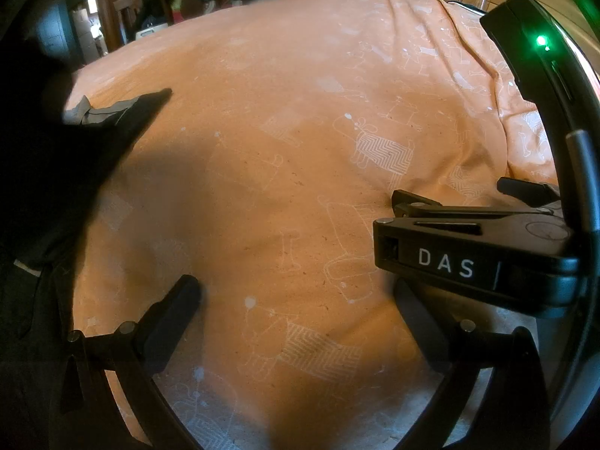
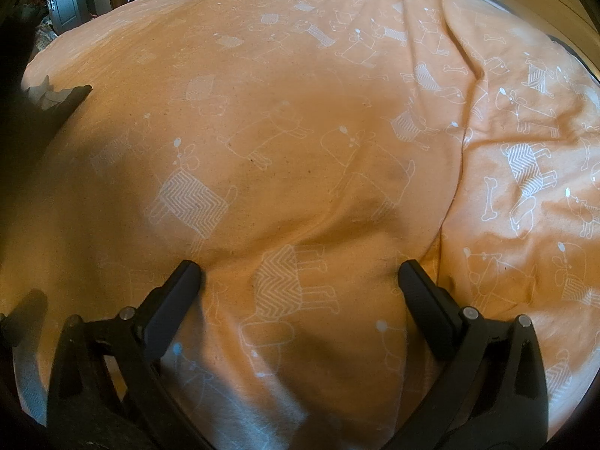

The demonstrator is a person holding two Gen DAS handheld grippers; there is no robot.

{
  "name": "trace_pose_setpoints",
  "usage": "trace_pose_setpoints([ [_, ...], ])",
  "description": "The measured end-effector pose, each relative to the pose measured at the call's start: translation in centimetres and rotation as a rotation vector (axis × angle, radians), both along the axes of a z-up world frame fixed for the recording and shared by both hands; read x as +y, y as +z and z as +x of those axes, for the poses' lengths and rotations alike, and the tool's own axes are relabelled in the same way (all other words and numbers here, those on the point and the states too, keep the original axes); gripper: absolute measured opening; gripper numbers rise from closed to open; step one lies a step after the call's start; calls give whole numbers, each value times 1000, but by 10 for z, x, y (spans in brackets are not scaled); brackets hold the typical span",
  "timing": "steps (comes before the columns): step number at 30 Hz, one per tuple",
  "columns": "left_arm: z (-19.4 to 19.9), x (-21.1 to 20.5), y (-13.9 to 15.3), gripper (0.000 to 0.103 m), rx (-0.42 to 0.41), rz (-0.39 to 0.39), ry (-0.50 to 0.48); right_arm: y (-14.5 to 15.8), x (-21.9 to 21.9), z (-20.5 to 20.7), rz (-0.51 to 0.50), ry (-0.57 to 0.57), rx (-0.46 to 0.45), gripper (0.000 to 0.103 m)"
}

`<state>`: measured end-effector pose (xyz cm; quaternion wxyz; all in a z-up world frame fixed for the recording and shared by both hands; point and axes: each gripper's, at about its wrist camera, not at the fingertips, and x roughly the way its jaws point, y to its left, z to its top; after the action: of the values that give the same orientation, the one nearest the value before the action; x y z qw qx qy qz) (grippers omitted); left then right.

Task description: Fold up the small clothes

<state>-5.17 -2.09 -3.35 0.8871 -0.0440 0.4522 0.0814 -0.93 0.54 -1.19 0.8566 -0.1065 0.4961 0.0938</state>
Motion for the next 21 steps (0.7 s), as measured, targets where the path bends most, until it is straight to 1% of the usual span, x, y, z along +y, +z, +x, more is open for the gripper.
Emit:
trace_pose_setpoints([
  [21, -1, 2, 1, 103, -3, -3, 1, -2, -3, 1, 1, -2, 1, 103],
])
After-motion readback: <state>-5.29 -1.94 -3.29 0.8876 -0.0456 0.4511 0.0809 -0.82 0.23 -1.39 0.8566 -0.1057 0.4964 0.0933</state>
